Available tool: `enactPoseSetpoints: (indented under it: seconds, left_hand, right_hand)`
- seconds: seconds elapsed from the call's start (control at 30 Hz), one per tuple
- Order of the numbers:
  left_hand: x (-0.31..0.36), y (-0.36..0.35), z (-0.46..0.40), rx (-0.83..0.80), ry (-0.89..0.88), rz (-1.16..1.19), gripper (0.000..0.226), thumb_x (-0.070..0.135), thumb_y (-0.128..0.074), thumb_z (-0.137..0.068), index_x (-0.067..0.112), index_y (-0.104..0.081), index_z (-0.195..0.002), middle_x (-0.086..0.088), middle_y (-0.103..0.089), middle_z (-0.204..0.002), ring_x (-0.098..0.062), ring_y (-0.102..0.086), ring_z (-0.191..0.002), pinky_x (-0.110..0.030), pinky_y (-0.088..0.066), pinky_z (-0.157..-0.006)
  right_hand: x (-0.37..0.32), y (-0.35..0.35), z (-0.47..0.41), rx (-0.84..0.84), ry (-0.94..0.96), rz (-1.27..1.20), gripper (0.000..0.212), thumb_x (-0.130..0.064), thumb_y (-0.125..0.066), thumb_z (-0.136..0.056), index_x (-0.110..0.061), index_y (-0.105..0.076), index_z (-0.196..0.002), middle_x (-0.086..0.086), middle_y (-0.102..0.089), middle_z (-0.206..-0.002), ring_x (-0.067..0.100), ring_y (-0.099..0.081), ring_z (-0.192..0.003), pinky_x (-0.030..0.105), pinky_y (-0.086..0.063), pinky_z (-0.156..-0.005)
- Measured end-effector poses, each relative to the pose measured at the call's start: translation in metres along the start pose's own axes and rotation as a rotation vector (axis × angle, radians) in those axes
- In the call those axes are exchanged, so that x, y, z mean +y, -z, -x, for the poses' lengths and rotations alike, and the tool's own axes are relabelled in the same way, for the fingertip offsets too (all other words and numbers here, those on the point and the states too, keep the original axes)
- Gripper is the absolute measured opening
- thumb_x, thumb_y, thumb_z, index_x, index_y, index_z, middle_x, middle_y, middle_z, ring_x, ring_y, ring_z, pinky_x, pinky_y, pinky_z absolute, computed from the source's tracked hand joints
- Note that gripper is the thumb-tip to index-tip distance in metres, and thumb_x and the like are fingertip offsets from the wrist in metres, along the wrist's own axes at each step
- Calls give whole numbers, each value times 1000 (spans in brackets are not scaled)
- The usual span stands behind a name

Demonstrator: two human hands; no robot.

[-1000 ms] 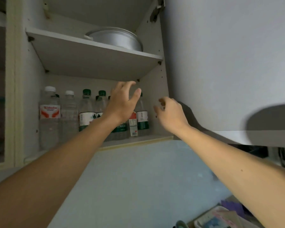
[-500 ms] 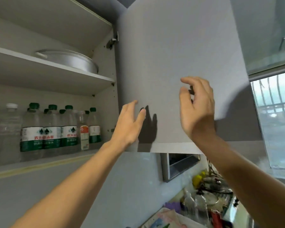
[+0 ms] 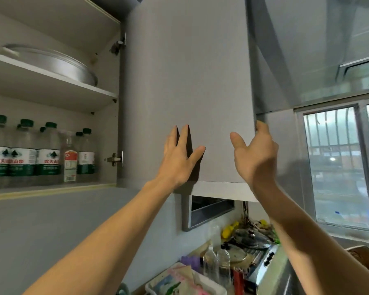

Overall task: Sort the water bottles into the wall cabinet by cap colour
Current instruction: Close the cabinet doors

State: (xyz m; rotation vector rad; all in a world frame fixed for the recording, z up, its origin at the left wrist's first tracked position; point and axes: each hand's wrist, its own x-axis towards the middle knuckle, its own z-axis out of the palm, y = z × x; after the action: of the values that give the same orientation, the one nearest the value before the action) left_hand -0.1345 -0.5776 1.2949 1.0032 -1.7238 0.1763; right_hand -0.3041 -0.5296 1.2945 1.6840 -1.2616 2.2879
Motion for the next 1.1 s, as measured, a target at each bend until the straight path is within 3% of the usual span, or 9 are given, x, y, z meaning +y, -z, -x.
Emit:
enactPoseSetpoints:
  seconds: [0.27, 0.43, 0.57, 0.63, 0.7, 0.77, 0.87, 0.97, 1.1]
  left_hand:
    - [15, 57, 33, -88, -53, 27, 77, 56, -48, -99, 36, -6, -161, 11, -1, -169, -3, 1, -153, -23, -5, -118]
    - [22, 120, 63, -137, -68, 80, 72, 54, -41, -102, 30, -9, -162, 15, -16, -167, -2, -15, -152, -42, -18, -126]
    - [26, 184, 93, -129, -61, 125, 58, 49, -34, -107, 26, -26, -159, 9, -39, -159, -7, -35, -146, -45, -29, -121]
    - [27, 217, 108, -113, -4, 162, 41, 49, -32, -109, 33, -53, -140, 18, -61, -130, 0, -56, -121, -37, -49, -105]
    - [29, 246, 123, -101, 71, 237, 44, 56, -29, -106, 39, -69, -111, 17, -71, -111, -1, -65, -106, -26, -55, -90]
    - [23, 272, 136, -58, 129, 325, 56, 64, -26, -102, 37, -74, -113, 8, -72, -122, -10, -64, -118, -35, -49, -104]
    - [14, 307, 155, 15, 134, 346, 58, 63, -25, -102, 33, -67, -128, 8, -66, -133, -10, -58, -128, -40, -39, -115]
    - [-3, 332, 170, 80, 45, 211, 40, 35, -39, -108, 25, -45, -147, 13, -61, -137, -1, -55, -128, -18, -45, -103]
    - [-35, 352, 179, 201, 48, -13, 62, 19, -48, -106, 36, -14, -155, 51, -37, -126, 36, -38, -112, 7, -33, -85]
  right_hand:
    - [-41, 22, 29, -419, 16, -621, 24, -29, -50, -106, -30, -61, -127, -12, -74, -115, 7, -70, -106, 37, -59, -93]
    - [-72, 10, 61, -724, -96, -867, 71, -71, -52, -86, -34, -49, -147, -7, -60, -142, 12, -57, -130, 46, -44, -110]
    - [-115, -25, 103, -872, -97, -1039, 56, -53, -46, -93, -25, -58, -140, -2, -67, -133, 15, -61, -127, 46, -43, -112]
    - [-137, -47, 125, -857, -62, -1072, 54, -46, -51, -90, -24, -58, -139, -5, -66, -135, 12, -58, -130, 43, -39, -116]
    - [-158, -68, 146, -828, 40, -1052, 39, -35, -54, -97, -30, -57, -136, -16, -66, -133, 1, -55, -129, 29, -39, -114]
    - [-172, -91, 165, -813, 115, -987, 35, -26, -56, -102, -39, -53, -135, -28, -64, -129, -13, -54, -123, 10, -41, -103]
    - [-187, -126, 191, -744, 141, -912, 49, -35, -62, -98, -47, -42, -141, -31, -49, -144, -23, -39, -129, 9, -33, -109]
    - [-200, -160, 215, -736, 174, -833, 63, -47, -63, -93, -44, -35, -150, -27, -32, -156, -17, -23, -141, 18, -23, -117]
    - [-212, -204, 239, -693, 322, -717, 77, -41, -65, -94, -35, -22, -158, -11, -12, -168, 0, -6, -153, 26, -14, -123]
